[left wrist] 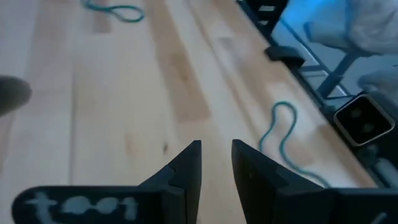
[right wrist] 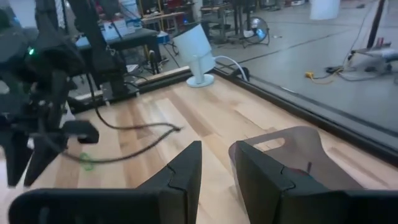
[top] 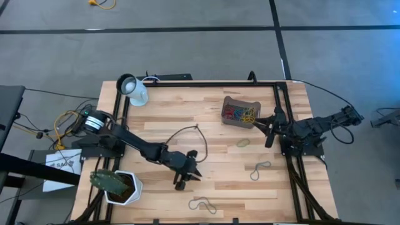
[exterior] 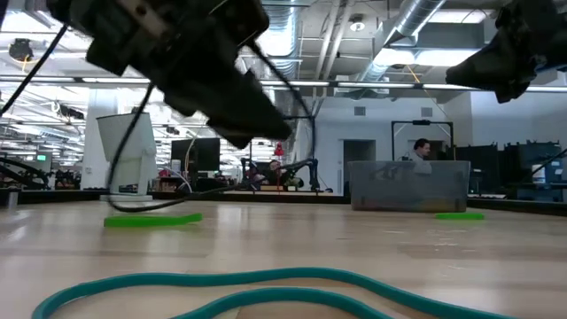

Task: Pick and place rubber bands into bin
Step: Put the blue rubber band into the black container

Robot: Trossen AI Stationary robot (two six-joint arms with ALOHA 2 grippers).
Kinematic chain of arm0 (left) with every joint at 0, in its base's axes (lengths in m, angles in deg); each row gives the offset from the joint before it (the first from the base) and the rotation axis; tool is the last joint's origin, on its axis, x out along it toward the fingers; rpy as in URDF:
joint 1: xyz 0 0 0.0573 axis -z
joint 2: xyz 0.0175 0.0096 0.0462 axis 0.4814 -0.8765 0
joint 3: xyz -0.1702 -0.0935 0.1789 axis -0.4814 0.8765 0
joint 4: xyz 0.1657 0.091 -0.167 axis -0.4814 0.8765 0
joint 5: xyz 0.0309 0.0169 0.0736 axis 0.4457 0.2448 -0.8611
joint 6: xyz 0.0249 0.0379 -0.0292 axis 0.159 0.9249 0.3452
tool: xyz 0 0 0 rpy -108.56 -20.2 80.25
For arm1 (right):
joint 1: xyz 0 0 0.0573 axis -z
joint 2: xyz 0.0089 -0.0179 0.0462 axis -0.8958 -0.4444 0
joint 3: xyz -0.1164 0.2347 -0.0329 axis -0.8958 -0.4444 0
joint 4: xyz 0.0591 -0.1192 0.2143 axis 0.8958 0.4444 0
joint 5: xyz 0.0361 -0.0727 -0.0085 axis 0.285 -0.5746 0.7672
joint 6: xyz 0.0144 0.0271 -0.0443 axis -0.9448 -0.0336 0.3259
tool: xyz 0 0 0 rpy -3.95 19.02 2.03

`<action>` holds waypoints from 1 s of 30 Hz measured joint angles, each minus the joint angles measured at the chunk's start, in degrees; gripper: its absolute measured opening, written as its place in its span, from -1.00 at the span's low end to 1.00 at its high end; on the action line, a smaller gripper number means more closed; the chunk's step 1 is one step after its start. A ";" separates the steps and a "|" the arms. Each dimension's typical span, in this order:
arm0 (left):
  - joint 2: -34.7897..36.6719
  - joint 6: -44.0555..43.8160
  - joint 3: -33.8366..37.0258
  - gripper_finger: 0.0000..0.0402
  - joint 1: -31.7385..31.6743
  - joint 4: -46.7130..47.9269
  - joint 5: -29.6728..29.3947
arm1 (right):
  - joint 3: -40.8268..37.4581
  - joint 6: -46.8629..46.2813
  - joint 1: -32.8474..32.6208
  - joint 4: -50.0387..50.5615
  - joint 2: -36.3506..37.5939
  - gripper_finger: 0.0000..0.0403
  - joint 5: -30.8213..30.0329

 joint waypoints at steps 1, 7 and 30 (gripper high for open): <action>-0.53 0.29 -1.09 -0.62 0.17 0.21 0.54 | 0.00 -1.20 0.14 0.00 0.02 -0.54 0.00; -1.14 3.85 -6.84 -0.62 2.13 7.52 1.72 | 0.00 -4.06 -0.73 -1.37 -0.05 -0.54 0.83; -12.39 -0.73 -9.78 -0.62 4.77 -0.71 8.59 | 0.00 -2.04 -4.01 -1.79 -0.40 -0.54 1.71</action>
